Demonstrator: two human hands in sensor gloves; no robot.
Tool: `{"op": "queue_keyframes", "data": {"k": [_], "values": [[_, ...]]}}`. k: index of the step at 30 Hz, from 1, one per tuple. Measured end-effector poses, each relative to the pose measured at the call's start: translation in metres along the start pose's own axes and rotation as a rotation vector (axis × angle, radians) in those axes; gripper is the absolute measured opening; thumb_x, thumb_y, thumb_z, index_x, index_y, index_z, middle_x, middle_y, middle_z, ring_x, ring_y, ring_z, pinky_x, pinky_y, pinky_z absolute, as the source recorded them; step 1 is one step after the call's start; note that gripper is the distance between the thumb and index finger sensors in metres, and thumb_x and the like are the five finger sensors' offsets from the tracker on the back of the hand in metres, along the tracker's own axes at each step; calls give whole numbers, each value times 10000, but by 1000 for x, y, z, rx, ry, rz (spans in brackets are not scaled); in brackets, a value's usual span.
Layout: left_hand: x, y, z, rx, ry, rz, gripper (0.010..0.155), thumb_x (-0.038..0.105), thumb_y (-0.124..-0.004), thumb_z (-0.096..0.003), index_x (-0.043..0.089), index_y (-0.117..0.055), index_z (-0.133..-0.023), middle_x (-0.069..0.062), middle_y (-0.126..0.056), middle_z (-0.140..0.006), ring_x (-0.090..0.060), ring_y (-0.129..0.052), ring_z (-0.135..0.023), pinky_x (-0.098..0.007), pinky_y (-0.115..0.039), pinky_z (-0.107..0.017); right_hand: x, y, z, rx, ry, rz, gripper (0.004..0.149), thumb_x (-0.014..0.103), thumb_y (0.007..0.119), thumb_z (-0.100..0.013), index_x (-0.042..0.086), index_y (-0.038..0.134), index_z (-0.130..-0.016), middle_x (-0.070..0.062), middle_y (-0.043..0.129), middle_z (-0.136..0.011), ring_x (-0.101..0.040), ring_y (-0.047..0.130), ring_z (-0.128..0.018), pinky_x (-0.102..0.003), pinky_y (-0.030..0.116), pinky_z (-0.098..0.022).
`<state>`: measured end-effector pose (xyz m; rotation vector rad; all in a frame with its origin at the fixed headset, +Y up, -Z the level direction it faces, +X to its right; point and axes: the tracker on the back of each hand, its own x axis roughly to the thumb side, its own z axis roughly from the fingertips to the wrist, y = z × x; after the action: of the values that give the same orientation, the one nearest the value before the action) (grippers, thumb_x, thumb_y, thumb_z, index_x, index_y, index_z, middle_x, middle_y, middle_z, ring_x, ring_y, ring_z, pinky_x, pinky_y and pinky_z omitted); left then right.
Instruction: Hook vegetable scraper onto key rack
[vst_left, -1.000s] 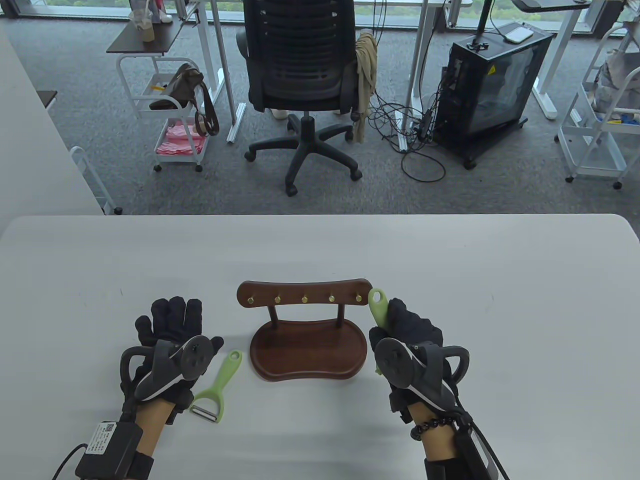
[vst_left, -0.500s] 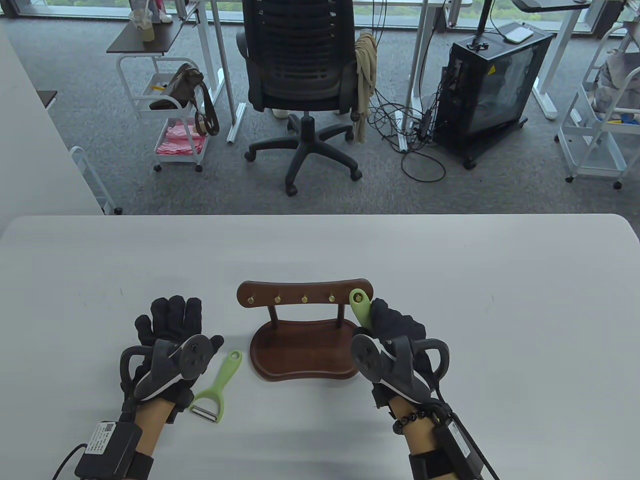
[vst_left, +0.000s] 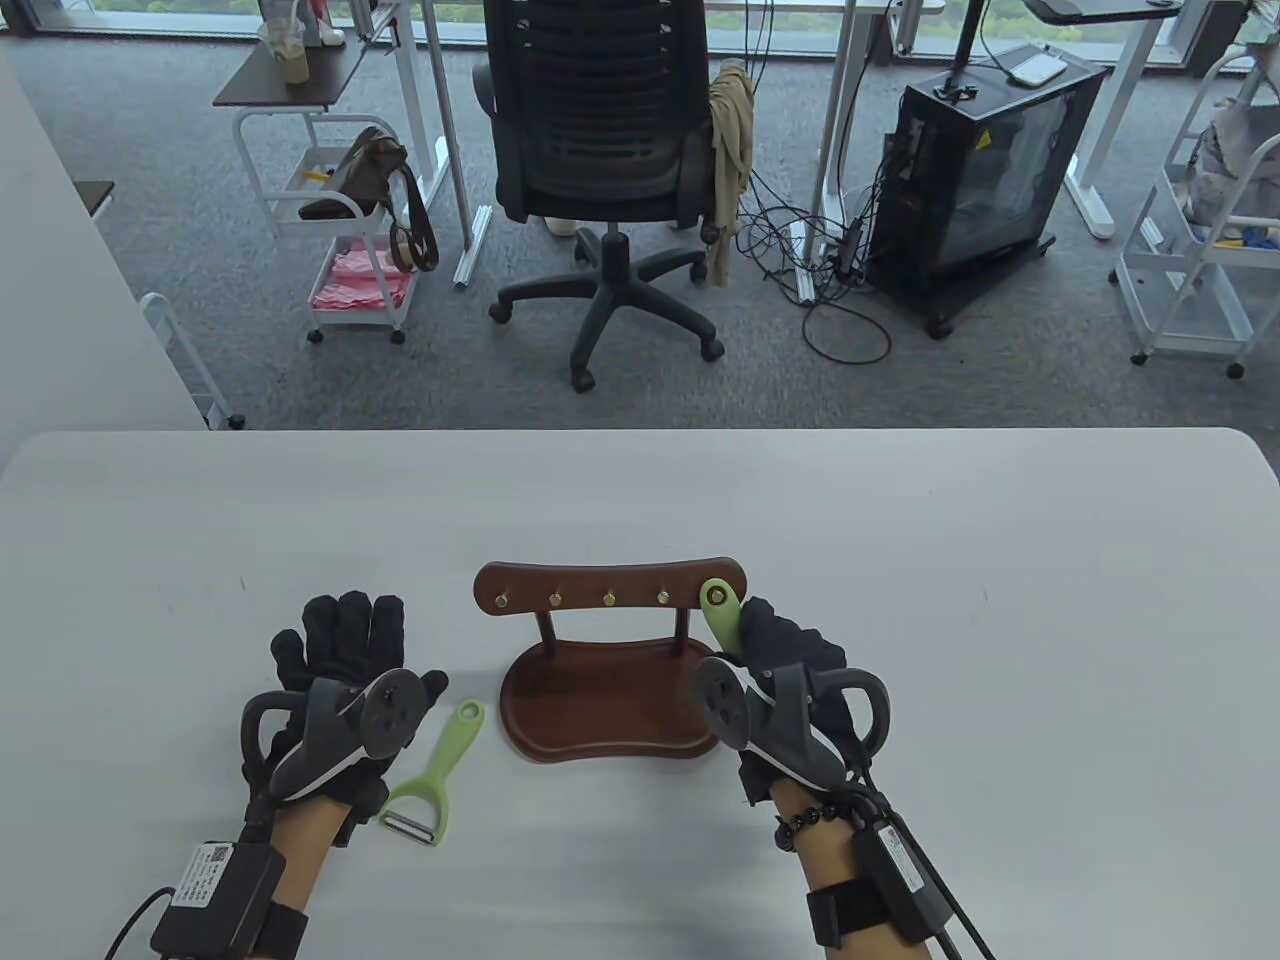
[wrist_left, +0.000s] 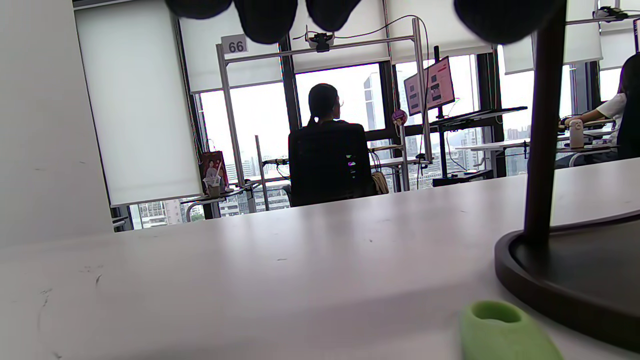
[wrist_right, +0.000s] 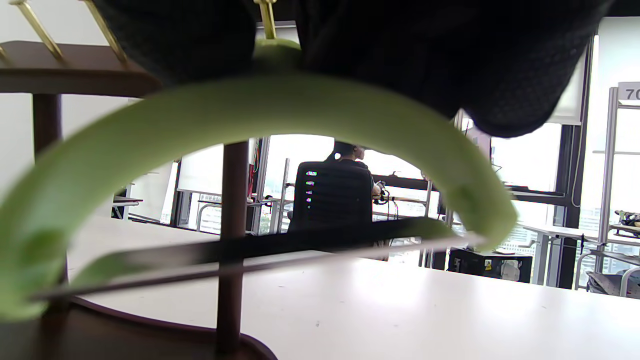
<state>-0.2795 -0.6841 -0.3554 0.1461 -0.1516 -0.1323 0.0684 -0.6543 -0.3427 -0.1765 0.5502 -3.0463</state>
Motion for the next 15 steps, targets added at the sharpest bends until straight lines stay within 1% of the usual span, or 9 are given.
{"op": "queue_keyframes", "data": {"k": [9,15], "values": [[1,0,0,-9,-2,-10,840,598,-594,-554,60,-383,-1165,-328,-397,-1175,-633,-410,-1063,-815,-384,-670,0,9,0,-10,31,-33,696,429,847,-482,-92,739,-930,-135,936,-712,-286,1038,-537,-588,897,-494],[2,0,0,-15,-3,-11,839,597,-594,-555,61,-383,-1165,-330,-400,-1173,-636,-411,-1061,-815,-385,-669,-1,11,1,2,54,-78,698,428,844,-484,-97,738,-932,-135,939,-719,-288,1042,-549,-585,899,-495]]}}
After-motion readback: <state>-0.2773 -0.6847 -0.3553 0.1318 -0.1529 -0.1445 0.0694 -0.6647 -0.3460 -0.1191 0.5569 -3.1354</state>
